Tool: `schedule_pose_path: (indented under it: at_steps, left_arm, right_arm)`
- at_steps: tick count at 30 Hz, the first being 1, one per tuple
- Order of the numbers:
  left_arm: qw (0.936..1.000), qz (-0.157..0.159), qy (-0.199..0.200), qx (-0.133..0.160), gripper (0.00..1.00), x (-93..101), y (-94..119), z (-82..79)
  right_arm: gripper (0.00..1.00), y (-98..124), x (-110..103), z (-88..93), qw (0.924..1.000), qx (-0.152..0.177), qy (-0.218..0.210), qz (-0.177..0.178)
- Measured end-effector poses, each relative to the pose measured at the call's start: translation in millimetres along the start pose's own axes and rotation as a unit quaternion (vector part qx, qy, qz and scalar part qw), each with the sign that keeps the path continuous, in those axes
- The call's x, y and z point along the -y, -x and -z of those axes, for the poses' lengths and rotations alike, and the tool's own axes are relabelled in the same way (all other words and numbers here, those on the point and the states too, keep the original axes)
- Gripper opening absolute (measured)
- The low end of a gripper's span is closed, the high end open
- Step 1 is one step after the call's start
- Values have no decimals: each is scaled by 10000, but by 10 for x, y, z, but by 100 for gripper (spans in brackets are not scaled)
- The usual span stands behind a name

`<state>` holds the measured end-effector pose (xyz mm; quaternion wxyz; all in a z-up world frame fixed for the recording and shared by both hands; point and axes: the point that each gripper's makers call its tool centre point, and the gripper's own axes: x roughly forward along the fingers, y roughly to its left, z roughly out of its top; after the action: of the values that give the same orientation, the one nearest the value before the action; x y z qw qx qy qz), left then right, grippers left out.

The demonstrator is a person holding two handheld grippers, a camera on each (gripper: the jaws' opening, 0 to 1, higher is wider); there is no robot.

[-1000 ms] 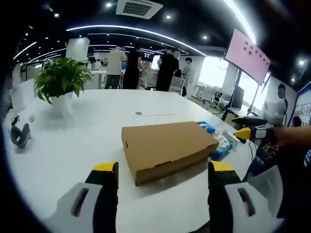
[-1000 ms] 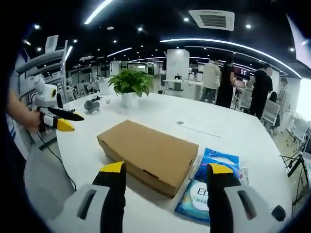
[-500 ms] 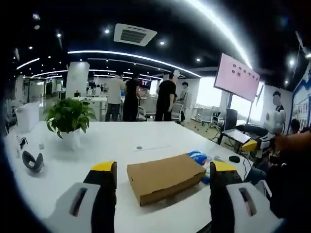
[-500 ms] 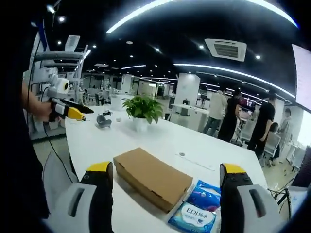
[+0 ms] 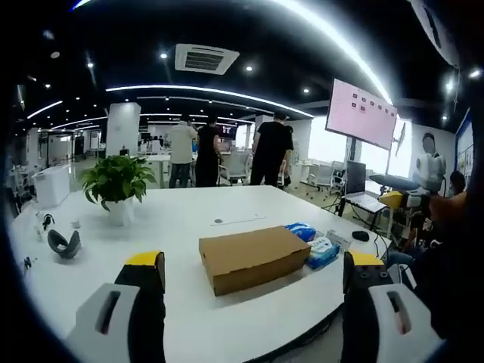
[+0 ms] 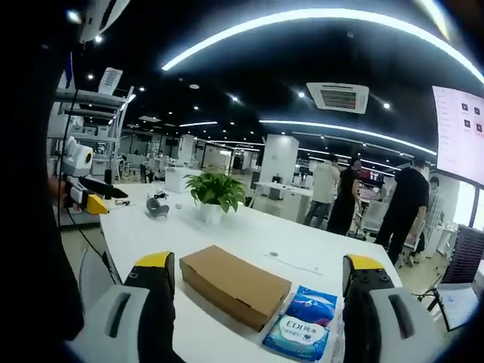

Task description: Operate the shoe box by opening the lid, removing the specified soft item, and placing it in the target area until the item is outside and the box remains undamaged.

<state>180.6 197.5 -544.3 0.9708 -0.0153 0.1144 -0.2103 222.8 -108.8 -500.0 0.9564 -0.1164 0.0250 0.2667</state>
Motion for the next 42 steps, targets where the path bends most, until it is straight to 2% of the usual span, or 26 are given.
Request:
schedule_pose_path:
  at_steps: [3,8,12,14,17,19,20,25,27,28,29,30,31,32,33,36,37,40,42]
  left_arm:
    - [9999,-17,-10,-111,99,23,-39,36]
    - [9999,31,-53,-82,99,128,-62,22]
    - [9999,-8,-16,-113,99,173,-96,43]
    - [9999,-43,-49,-103,99,167,-99,25]
    - [9996,-96,-208,-183,99,90,-105,18]
    - [9996,-138,-134,-198,99,23,-99,7]
    - [9997,-160,29,-181,99,-17,-100,7]
    - [9996,-90,32,-261,99,-141,-210,15]
    - [9998,20,151,-127,96,-133,-243,-46]
    - [10000,-18,51,-70,94,-146,-249,-70]
    - [9999,-84,-71,-50,96,-170,-258,-86]
    - [9994,-290,-208,29,100,-222,-257,-115]
    - [9988,-389,-304,78,99,-258,-246,-133]
    - [9991,-324,-264,100,99,-229,-248,-124]
    - [9994,-272,-203,33,99,-219,-252,-100]
    - [9995,-278,-114,-65,99,-220,-248,-32]
    - [9995,-234,-73,-177,99,-203,-244,13]
    - [9993,-265,-210,-153,99,-221,-223,-5]
    - [9991,-314,-252,-134,100,-261,-191,-16]
  right_arm:
    - [94,26,30,2,10000,-13,94,24]
    - [95,44,22,21,9999,-22,116,52]
    - [97,21,-67,15,10000,-2,74,-40]
    - [94,32,-126,-24,9996,42,265,-85]
    - [95,10,-181,-59,9993,92,336,-135]
    - [96,-14,-204,-55,9991,63,377,-177]
    - [96,-36,-227,-46,9989,39,420,-209]
    - [97,-19,-331,19,9974,-133,608,-365]
    - [97,-16,-322,34,9970,-227,668,-302]
    - [97,-14,-284,61,9960,-361,795,-200]
    - [97,-13,-248,90,9945,-475,922,-122]
    - [96,-23,-221,107,9926,-537,1086,-80]
    - [96,-33,-218,94,9914,-490,1212,-91]
    - [95,-47,-240,29,9896,-272,1399,-189]
    - [95,-49,-244,15,9896,-227,1403,-220]
    - [96,-53,-211,16,9896,-316,1380,-237]
    - [96,-54,-207,10,9887,-327,1440,-244]
    - [96,-50,-214,-24,9862,-279,1612,-272]
    - [96,-46,-213,-17,9875,-284,1532,-246]
